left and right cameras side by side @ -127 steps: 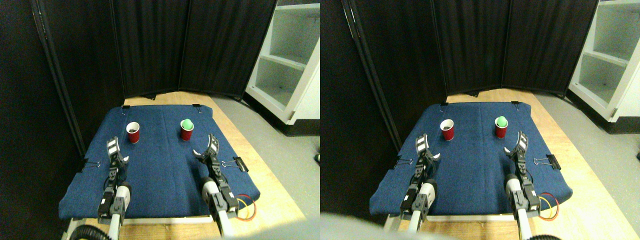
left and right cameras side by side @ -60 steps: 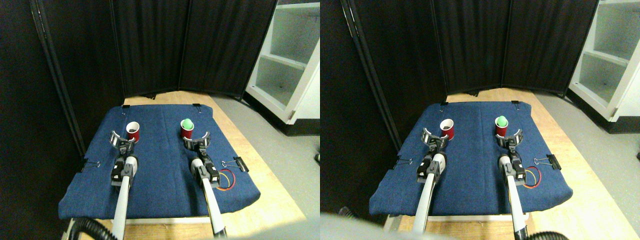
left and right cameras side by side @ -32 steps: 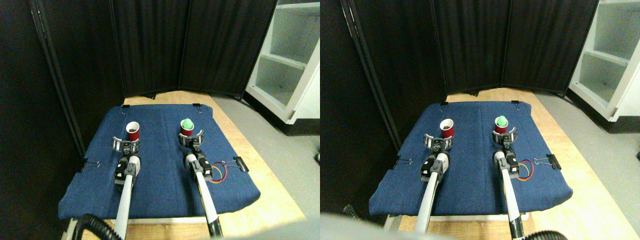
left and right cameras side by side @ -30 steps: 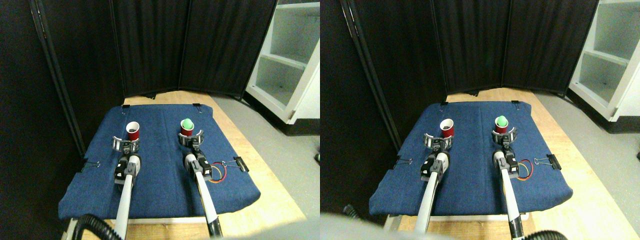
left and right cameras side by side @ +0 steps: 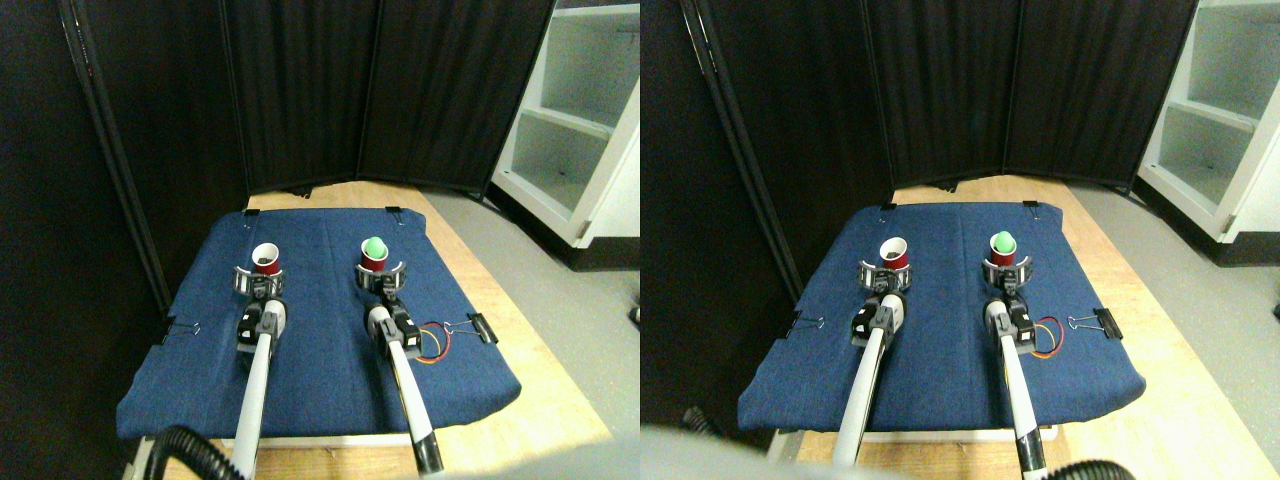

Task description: Pour (bimanual)

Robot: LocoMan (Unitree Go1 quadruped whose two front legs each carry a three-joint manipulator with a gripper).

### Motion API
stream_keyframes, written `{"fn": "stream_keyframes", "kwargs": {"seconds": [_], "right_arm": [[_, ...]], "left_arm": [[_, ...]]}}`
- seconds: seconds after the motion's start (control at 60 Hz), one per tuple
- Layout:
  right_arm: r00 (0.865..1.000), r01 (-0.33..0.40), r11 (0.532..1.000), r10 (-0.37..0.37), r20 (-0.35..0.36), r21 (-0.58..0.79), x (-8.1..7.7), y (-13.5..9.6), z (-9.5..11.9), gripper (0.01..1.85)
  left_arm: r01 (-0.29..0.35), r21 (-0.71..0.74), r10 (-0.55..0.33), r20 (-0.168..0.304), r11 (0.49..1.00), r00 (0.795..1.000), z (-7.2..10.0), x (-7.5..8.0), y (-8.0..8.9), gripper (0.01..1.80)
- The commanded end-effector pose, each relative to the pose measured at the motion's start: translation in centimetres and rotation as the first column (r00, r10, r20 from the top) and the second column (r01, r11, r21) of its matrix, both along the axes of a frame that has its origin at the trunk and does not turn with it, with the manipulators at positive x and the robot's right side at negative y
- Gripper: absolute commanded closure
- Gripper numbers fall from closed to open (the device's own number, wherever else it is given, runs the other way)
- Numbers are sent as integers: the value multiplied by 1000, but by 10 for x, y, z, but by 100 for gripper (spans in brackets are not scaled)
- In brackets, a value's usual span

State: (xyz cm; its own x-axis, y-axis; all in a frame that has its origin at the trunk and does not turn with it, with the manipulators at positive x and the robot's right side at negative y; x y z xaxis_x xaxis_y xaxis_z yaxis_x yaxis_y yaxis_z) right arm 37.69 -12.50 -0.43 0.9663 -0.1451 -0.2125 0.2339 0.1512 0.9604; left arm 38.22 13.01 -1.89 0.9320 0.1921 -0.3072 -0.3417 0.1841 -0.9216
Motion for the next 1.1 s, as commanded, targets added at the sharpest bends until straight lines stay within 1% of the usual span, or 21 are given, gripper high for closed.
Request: {"fn": "stream_keyframes", "kwargs": {"seconds": [0.017, 0.05, 0.133, 0.233, 0.3, 0.367, 0.433, 0.483, 0.533, 0.583, 0.65, 0.717, 0.75, 0.8, 0.883, 0.95, 1.1], "right_arm": [[1000, -6, 1000, 5, 28, 18, 7, 3, 0, 84], [1000, -9, 1000, 9, 28, -1, 8, 3, 0, 84], [1000, 5, 999, -5, 13, 38, 9, 3, -1, 83], [1000, 8, 1000, -8, 15, 19, 11, 5, -3, 82], [1000, 14, 1000, -14, 5, 23, 12, 5, -3, 80], [1000, 22, 998, -23, 5, 57, 13, 6, -5, 82], [999, 38, 996, -37, -3, 80, 15, 6, -6, 82], [999, 51, 993, -51, -4, 104, 15, 7, -7, 81], [999, 45, 994, -45, -4, 99, 16, 7, -8, 80], [999, 37, 998, -37, -6, 60, 17, 6, -9, 80], [999, 52, 994, -52, -6, 94, 18, 5, -10, 79], [999, 53, 995, -53, -7, 82, 20, 5, -11, 79], [999, 45, 998, -45, -4, 53, 21, 4, -11, 78], [999, 54, 996, -53, -7, 68, 22, 3, -11, 78], [998, 64, 996, -63, -17, 63, 23, 3, -12, 79], [998, 69, 994, -68, -15, 90, 23, 2, -14, 78], [997, 71, 995, -70, -25, 76, 24, 0, -17, 76]], "left_arm": [[28, -26, -27, 30, 999, 999, 0, 6, -4, 67], [24, -33, -23, 31, 999, 999, 0, 6, -5, 66], [24, -52, -22, 33, 998, 999, -3, 8, -6, 63], [12, -74, -10, 33, 997, 999, -5, 10, -7, 62], [15, -89, -12, 30, 996, 999, -6, 10, -8, 61], [9, -89, -7, 28, 996, 1000, -6, 10, -9, 63], [31, -93, -29, 25, 995, 999, -9, 10, -10, 64], [31, -98, -28, 27, 995, 999, -11, 11, -9, 62], [29, -98, -27, 29, 995, 999, -11, 11, -10, 61], [31, -98, -28, 29, 995, 999, -12, 11, -10, 61], [35, -100, -33, 29, 994, 999, -13, 14, -9, 60], [36, -103, -33, 30, 994, 999, -15, 15, -8, 63], [38, -104, -35, 29, 994, 999, -15, 15, -8, 63], [39, -107, -36, 28, 993, 999, -17, 17, -7, 65], [41, -104, -38, 27, 994, 999, -18, 18, -10, 64], [38, -105, -36, 24, 994, 999, -18, 19, -11, 64], [39, -115, -37, 19, 993, 999, -22, 23, -13, 65]]}}
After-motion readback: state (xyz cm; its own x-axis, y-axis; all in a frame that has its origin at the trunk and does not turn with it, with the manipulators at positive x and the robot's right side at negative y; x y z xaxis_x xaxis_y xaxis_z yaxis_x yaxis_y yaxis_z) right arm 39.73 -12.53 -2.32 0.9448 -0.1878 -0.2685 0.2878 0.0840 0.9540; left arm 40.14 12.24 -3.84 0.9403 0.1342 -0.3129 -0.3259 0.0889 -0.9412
